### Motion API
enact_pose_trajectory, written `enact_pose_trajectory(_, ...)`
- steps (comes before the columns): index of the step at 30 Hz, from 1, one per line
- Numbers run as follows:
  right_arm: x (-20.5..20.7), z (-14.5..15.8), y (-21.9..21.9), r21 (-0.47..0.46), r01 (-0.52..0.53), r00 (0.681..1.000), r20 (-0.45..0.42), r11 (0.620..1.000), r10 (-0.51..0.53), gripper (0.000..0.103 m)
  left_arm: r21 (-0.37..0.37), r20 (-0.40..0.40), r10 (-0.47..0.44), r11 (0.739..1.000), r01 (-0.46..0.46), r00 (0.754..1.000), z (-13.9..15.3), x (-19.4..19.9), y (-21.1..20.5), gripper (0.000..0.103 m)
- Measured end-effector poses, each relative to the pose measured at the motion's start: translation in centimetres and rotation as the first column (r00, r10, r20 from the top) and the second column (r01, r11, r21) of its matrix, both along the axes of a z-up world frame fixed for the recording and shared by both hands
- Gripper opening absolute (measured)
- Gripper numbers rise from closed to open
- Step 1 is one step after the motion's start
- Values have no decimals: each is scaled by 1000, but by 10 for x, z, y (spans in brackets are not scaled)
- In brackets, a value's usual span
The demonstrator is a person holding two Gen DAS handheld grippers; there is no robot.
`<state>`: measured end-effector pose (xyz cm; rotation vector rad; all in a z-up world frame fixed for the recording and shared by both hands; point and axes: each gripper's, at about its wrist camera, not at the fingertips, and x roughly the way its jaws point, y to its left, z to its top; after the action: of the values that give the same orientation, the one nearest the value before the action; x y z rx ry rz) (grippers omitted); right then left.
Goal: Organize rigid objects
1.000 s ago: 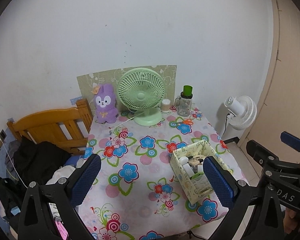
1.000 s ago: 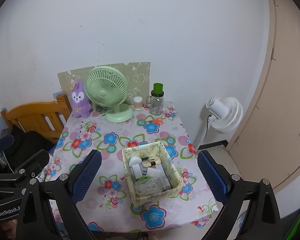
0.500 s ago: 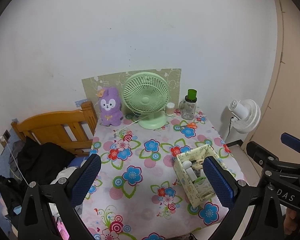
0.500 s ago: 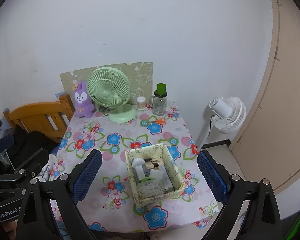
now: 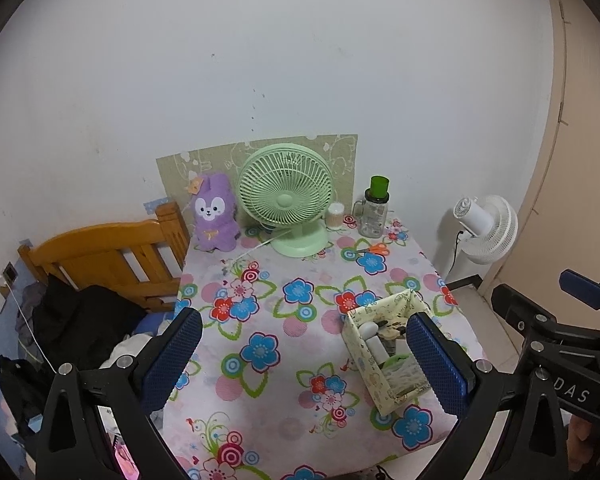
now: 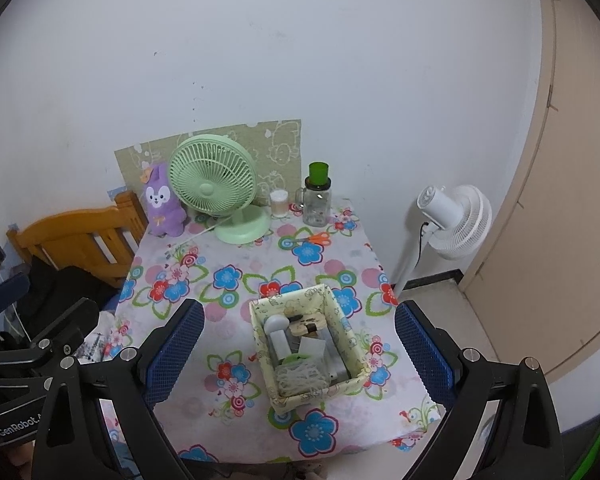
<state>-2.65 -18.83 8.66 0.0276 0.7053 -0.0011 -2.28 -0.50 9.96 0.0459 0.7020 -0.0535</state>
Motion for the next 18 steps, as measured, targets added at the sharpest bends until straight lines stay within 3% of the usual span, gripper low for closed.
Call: enact_pose_trajectory(18,9,0,3,-13,11,1000,-6,1000,-11,98,-26,-14,-9,1000,8,1000,-3,10,4,103)
